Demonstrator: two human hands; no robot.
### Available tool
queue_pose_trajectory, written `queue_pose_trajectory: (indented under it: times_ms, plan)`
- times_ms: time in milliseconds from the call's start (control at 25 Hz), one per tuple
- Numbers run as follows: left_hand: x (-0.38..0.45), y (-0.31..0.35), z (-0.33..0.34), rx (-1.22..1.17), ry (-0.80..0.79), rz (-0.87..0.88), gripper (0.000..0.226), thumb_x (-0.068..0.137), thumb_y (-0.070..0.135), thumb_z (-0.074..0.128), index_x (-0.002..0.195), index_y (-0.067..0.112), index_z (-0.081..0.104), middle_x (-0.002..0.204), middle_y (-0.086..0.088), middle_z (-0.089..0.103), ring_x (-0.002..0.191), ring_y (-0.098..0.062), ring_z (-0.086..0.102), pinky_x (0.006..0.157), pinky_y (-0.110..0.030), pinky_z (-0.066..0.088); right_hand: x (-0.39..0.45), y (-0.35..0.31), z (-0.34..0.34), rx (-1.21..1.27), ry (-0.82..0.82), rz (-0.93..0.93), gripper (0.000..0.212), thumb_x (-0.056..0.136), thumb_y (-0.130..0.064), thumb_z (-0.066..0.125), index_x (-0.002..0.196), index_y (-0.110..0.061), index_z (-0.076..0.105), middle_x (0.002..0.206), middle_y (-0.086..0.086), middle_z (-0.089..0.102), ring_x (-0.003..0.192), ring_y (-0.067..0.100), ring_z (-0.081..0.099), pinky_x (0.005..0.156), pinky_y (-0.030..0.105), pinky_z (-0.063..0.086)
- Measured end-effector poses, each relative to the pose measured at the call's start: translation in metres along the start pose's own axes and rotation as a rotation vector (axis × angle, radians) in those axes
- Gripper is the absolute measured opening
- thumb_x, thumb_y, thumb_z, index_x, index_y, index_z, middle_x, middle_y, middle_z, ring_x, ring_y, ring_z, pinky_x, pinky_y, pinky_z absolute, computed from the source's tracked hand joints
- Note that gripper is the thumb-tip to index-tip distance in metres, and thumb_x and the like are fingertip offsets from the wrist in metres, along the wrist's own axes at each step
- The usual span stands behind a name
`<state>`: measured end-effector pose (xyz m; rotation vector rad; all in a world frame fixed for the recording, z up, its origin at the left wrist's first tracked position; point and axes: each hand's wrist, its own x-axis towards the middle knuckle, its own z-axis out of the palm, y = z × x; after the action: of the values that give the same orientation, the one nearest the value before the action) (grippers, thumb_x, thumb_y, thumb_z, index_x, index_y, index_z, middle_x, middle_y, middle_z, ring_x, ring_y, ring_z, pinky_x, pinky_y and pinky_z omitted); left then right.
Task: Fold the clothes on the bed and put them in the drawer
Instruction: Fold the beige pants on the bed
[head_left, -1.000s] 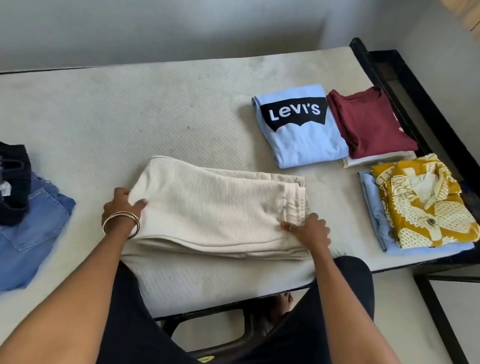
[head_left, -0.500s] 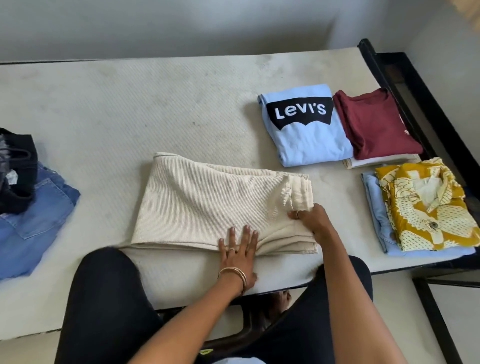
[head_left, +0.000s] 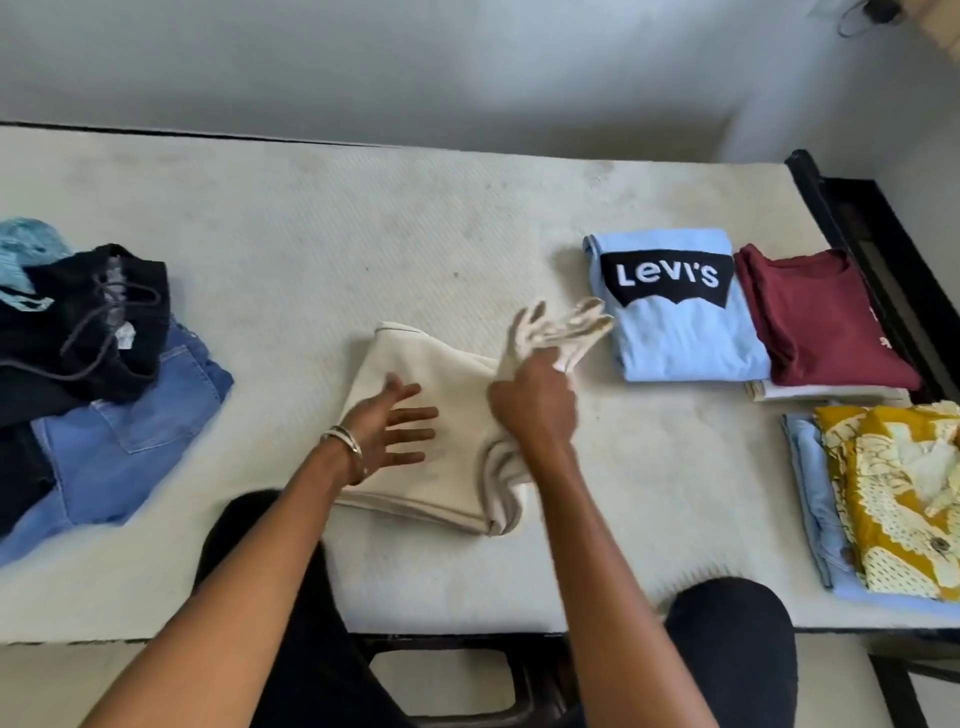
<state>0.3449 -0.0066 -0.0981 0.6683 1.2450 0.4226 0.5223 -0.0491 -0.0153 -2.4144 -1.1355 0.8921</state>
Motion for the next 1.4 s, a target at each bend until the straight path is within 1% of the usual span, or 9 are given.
queue_pose_trajectory:
  times_ms: [200, 400, 520, 680, 760, 880, 1160, 1280, 1400]
  plan:
    - [0.010, -0.016, -0.085, -0.071, 0.101, -0.193, 0.076, 0.079, 0.081, 0.041, 0.098, 0.015, 0.073, 0.095, -0.016, 0.073, 0.089, -0.034, 0.069, 0.076, -0.046, 0.057, -0.029, -0.034, 0.116, 0.113, -0.524, -0.341, 0.076, 0.091, -0.047, 0.062, 0.152, -0.018, 0.026, 0.151, 0.011, 0.041, 0.137, 0.030, 0.040, 0.111, 0.048, 0.035]
    - [0.022, -0.036, -0.092, 0.090, 0.257, 0.165, 0.043, 0.074, 0.000, 0.077, 0.113, 0.011, 0.063, 0.102, -0.006, 0.069, 0.095, -0.028, 0.065, 0.079, -0.039, 0.055, 0.001, 0.068, 0.139, 0.155, -0.049, -0.086, 0.031, 0.093, -0.024, 0.062, 0.123, -0.014, 0.061, 0.118, 0.013, 0.062, 0.113, 0.031, 0.058, 0.092, 0.043, 0.047]
    - [0.027, -0.040, -0.101, 0.061, 0.234, 0.209, 0.050, 0.067, 0.017, 0.078, 0.114, 0.021, 0.062, 0.111, -0.005, 0.068, 0.101, -0.024, 0.064, 0.081, -0.031, 0.051, 0.019, 0.088, 0.123, 0.182, 0.067, -0.037, 0.036, 0.094, -0.025, 0.062, 0.126, -0.010, 0.057, 0.121, 0.017, 0.058, 0.114, 0.033, 0.055, 0.095, 0.046, 0.046]
    - [0.041, -0.041, -0.105, 0.715, 0.652, 0.105, 0.058, 0.087, 0.049, 0.057, 0.136, 0.019, 0.051, 0.134, -0.016, 0.051, 0.122, -0.036, 0.047, 0.103, -0.042, 0.038, 0.055, 0.085, 0.120, 0.332, -0.094, 0.157, 0.073, 0.087, -0.047, 0.069, 0.142, -0.010, 0.039, 0.132, 0.014, 0.056, 0.122, 0.032, 0.054, 0.104, 0.047, 0.044]
    - [0.042, -0.039, -0.102, 0.884, 0.507, 0.026, 0.089, 0.080, 0.067, 0.057, 0.150, 0.019, 0.028, 0.144, -0.018, 0.036, 0.132, -0.039, 0.035, 0.110, -0.049, 0.031, 0.070, 0.082, 0.125, 0.535, -0.175, 0.281, 0.079, 0.074, -0.051, 0.079, 0.133, -0.010, 0.047, 0.127, 0.007, 0.060, 0.113, 0.027, 0.060, 0.093, 0.046, 0.052]
    - [0.052, -0.042, -0.102, 0.854, 0.348, -0.040, 0.102, 0.077, 0.061, 0.068, 0.151, 0.015, 0.015, 0.144, -0.017, 0.038, 0.128, -0.037, 0.044, 0.104, -0.048, 0.040, 0.070, 0.082, 0.134, 0.757, -0.282, 0.351, 0.057, 0.069, -0.035, 0.087, 0.111, -0.005, 0.065, 0.110, 0.011, 0.072, 0.095, 0.027, 0.070, 0.079, 0.042, 0.059]
    - [0.047, -0.031, -0.115, 0.631, 0.379, 0.139, 0.059, 0.082, 0.061, 0.062, 0.126, 0.022, 0.052, 0.114, 0.000, 0.063, 0.104, -0.026, 0.061, 0.086, -0.033, 0.046, 0.047, 0.075, 0.123, 0.977, -0.323, 0.180, 0.022, 0.087, -0.009, 0.070, 0.109, -0.009, 0.068, 0.107, 0.008, 0.074, 0.096, 0.025, 0.071, 0.081, 0.041, 0.059]
    - [0.050, -0.010, -0.112, 0.992, 0.436, 0.161, 0.073, 0.075, 0.076, 0.052, 0.134, 0.035, 0.041, 0.119, -0.002, 0.058, 0.114, -0.030, 0.054, 0.099, -0.045, 0.036, 0.032, 0.091, 0.124, 0.695, -0.310, 0.308, 0.028, 0.086, -0.023, 0.075, 0.104, -0.003, 0.067, 0.096, 0.012, 0.073, 0.089, 0.031, 0.072, 0.069, 0.044, 0.061]
    - [0.044, -0.002, -0.095, 0.919, 0.819, -0.001, 0.071, 0.085, 0.064, 0.052, 0.144, 0.029, 0.032, 0.139, -0.017, 0.036, 0.129, -0.038, 0.033, 0.105, -0.053, 0.026, 0.048, 0.102, 0.110, 0.189, 0.127, 0.219, 0.047, 0.089, -0.034, 0.070, 0.111, 0.005, 0.059, 0.104, 0.022, 0.066, 0.103, 0.041, 0.063, 0.089, 0.048, 0.051]
